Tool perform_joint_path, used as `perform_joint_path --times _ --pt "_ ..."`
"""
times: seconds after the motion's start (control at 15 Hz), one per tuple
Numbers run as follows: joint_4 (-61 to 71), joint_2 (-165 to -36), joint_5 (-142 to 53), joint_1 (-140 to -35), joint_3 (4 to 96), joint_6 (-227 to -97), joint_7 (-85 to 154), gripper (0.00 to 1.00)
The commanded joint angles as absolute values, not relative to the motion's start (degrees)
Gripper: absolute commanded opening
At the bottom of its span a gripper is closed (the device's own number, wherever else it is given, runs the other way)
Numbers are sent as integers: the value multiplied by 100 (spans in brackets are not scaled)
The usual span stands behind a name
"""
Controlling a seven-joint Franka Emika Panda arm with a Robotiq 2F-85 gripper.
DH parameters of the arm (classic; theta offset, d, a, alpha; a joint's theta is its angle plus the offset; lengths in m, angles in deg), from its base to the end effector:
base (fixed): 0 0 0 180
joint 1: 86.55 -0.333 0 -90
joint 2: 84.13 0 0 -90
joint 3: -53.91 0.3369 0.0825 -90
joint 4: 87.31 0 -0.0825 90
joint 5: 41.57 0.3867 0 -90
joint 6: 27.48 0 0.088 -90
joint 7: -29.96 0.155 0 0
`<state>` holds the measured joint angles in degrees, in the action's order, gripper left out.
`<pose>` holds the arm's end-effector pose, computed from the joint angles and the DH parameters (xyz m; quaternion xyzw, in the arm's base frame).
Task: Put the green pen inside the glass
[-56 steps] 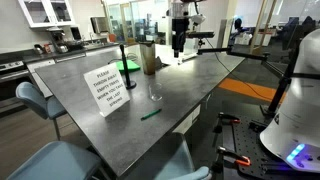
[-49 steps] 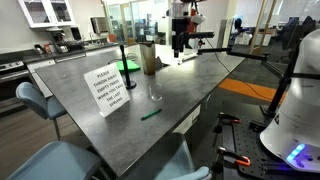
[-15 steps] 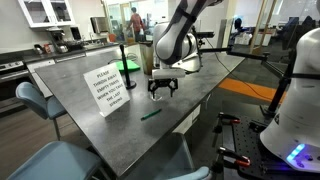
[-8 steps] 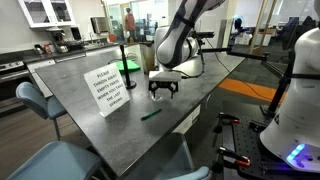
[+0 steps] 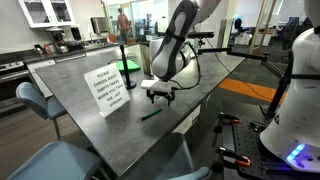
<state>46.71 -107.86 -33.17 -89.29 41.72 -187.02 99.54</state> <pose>0.5193 -0.0984 0.1347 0.7327 -0.6801 0.0273 0.0018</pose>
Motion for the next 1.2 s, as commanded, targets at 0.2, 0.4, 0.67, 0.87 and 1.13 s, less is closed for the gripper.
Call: perform_joint_path --times 0.2,0.4,0.67,0.87,1.13 --pt "4054 -11462 -2792 -8977 4155 -18580 10292 100" --pt "3835 -11725 -2593 -8937 4188 -18524 10244 100" --pt "3629 -11933 -2460 -8927 4195 -18475 10188 74" --pt "3513 -12025 -2452 -8951 4172 -18459 10199 44" --pt "3482 -11992 -2461 -8959 4177 -18468 10180 13"
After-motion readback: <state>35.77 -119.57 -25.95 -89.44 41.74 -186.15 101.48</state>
